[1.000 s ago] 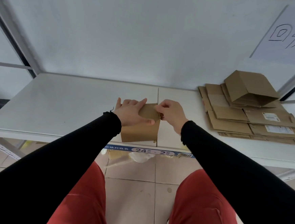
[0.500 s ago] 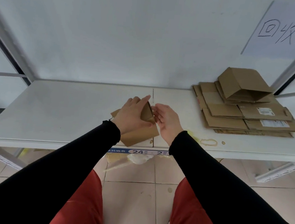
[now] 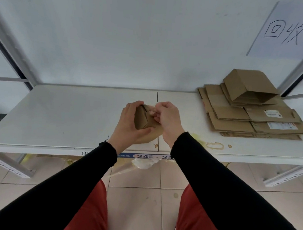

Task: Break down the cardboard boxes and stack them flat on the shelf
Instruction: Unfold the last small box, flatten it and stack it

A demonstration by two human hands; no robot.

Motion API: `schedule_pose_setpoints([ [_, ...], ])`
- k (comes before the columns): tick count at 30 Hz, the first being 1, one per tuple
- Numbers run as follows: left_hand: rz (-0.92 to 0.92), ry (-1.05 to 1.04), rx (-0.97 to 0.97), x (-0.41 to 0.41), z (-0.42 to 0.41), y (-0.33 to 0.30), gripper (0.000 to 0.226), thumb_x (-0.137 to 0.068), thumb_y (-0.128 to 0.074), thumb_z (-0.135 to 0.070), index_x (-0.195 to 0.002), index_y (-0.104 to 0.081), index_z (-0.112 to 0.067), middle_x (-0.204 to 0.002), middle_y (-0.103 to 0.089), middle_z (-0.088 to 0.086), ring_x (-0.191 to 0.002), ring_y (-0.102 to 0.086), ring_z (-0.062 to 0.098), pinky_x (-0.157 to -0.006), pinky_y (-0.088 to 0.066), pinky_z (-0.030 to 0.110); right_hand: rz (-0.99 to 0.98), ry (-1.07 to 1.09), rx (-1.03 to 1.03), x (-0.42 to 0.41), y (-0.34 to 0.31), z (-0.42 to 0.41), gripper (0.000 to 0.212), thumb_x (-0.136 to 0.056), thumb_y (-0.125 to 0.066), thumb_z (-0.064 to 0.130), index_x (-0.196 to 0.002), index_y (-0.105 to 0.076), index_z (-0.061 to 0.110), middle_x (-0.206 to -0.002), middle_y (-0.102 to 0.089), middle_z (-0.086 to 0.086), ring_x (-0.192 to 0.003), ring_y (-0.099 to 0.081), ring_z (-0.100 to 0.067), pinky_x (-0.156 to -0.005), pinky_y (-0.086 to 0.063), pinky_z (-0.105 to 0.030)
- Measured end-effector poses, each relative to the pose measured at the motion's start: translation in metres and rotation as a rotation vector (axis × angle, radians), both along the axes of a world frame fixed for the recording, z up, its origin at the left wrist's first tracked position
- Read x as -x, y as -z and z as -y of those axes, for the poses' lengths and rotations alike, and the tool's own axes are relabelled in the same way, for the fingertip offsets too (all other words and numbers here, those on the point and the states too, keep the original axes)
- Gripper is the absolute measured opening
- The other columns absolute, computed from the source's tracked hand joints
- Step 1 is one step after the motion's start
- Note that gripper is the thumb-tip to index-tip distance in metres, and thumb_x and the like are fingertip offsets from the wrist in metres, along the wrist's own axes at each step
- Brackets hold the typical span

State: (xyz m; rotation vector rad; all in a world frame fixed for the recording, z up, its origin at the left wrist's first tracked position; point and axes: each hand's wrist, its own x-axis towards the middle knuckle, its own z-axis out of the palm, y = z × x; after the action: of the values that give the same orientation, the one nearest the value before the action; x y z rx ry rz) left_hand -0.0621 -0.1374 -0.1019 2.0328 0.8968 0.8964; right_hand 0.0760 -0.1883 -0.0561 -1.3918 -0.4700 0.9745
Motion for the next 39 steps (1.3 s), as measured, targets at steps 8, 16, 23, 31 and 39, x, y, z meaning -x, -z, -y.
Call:
schedule_pose_setpoints([
  [8, -0.077, -0.113, -0.086, 0.032, -0.005, 0.001, 0.072, -0.069, -0.086, -0.034, -0.128, -0.045, -0.033, -0.121, -0.046, -0.011, -0.110, -0.052, 0.011, -0.091, -0.051, 0.037, 0.353, -0.089, 0.083, 0.033, 0.003, -0.009, 0.013, -0.079, -0.065, 0.026, -0.066, -0.064, 0.028, -0.078, -0.071, 0.008, -0.085, -0.066, -0.017, -0.088, -0.055, -0.044],
  [16, -0.079, -0.137, -0.083, 0.052, -0.008, 0.012, 0.069, -0.068, -0.087, -0.043, -0.122, -0.046, -0.033, -0.117, -0.051, -0.015, -0.102, -0.053, 0.008, -0.085, -0.052, 0.042, -0.139, 0.128, 0.029, 0.031, 0.014, -0.017, 0.014, -0.097, -0.047, 0.010, -0.100, -0.060, 0.014, -0.086, -0.077, -0.003, -0.073, -0.063, -0.014, -0.067, -0.049, -0.029],
  [23, -0.116, -0.039, -0.002, 0.065, -0.023, 0.014, 0.069, -0.067, -0.089, -0.042, -0.119, -0.044, -0.036, -0.120, -0.054, -0.017, -0.114, -0.055, 0.007, -0.097, -0.050, 0.045, -0.182, 0.401, -0.084, -0.003, 0.015, -0.011, 0.008, -0.098, -0.051, 0.006, -0.100, -0.057, 0.012, -0.089, -0.075, -0.007, -0.065, -0.052, -0.013, -0.055, -0.040, -0.024],
  [31, -0.165, 0.069, 0.103, 0.073, -0.033, 0.025, 0.072, -0.074, -0.086, -0.032, -0.132, -0.044, -0.042, -0.128, -0.050, -0.013, -0.120, -0.049, 0.001, -0.101, -0.041, 0.028, 1.130, -0.283, 0.065, 0.013, 0.027, -0.007, 0.013, -0.091, -0.058, 0.014, -0.089, -0.069, 0.021, -0.091, -0.067, 0.012, -0.098, -0.055, -0.015, -0.085, -0.048, -0.032],
  [39, -0.382, 0.023, -0.109, 0.049, -0.041, 0.014, 0.074, -0.071, -0.084, -0.046, -0.128, -0.047, -0.020, -0.127, -0.046, -0.006, -0.114, -0.043, 0.015, -0.094, -0.038, 0.030, 1.353, -0.366, 0.118, 0.015, 0.018, -0.007, 0.040, -0.093, -0.064, 0.035, -0.131, -0.059, 0.024, -0.095, -0.055, 0.007, -0.108, -0.049, -0.017, -0.085, -0.045, -0.031],
])
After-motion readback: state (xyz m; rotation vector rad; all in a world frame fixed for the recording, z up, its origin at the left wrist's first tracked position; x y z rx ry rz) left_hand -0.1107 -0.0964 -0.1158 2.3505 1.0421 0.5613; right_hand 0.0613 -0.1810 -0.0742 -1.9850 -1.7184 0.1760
